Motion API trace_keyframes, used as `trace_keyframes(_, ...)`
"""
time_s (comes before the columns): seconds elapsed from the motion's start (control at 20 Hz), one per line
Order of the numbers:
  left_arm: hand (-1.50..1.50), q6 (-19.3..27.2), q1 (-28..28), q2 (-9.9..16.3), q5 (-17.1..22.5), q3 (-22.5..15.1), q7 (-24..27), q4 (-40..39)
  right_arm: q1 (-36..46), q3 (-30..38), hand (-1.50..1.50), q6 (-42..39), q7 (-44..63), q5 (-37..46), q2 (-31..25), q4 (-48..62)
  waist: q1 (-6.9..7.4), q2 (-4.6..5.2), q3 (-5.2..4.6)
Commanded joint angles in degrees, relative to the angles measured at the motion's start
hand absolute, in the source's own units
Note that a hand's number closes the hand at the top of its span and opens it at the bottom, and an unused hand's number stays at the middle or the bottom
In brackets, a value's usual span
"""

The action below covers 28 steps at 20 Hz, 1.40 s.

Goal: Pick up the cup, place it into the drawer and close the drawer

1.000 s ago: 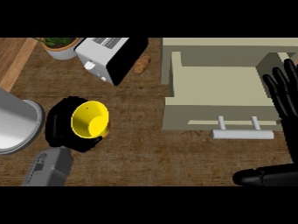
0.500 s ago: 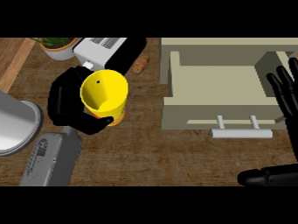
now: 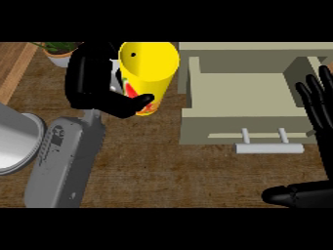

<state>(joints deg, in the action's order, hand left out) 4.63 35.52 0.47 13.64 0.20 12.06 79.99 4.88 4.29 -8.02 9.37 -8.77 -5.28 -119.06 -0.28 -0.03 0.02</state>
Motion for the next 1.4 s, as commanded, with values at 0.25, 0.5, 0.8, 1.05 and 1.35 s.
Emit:
trace_keyframes(0.25,1.5,9.95,13.61,-0.46,-1.54,-5.2,-2.86,-8.61,0.35,-0.72,-1.5,1.81,2.44,0.89,0.61,-1.95,-0.4,0.04,-0.01)
trace_keyframes(0.5,1.5,10.76,19.77,-0.46,-1.91,-5.92,-3.27,-17.45,-2.86,1.3,-1.5,-1.63,-2.13,-1.18,-0.35,-0.09,-0.7,0.14,0.01)
trace_keyframes(0.8,1.5,13.2,25.9,-0.46,-0.04,-5.74,-4.6,-24.44,2.42,0.22,-1.5,0.69,2.01,0.45,-0.52,0.76,-0.51,0.13,0.0)
trace_keyframes(1.05,1.5,15.47,30.5,-0.47,5.55,-9.51,1.95,-35.91,3.09,-0.69,-1.5,1.49,0.74,1.18,0.81,2.39,-1.04,0.28,0.0)
trace_keyframes(1.35,1.5,16.95,37.17,-0.47,11.08,-12.31,5.47,-47.36,-0.37,1.23,-1.5,-2.02,-2.31,-1.0,-0.86,3.17,-2.46,0.62,0.03)
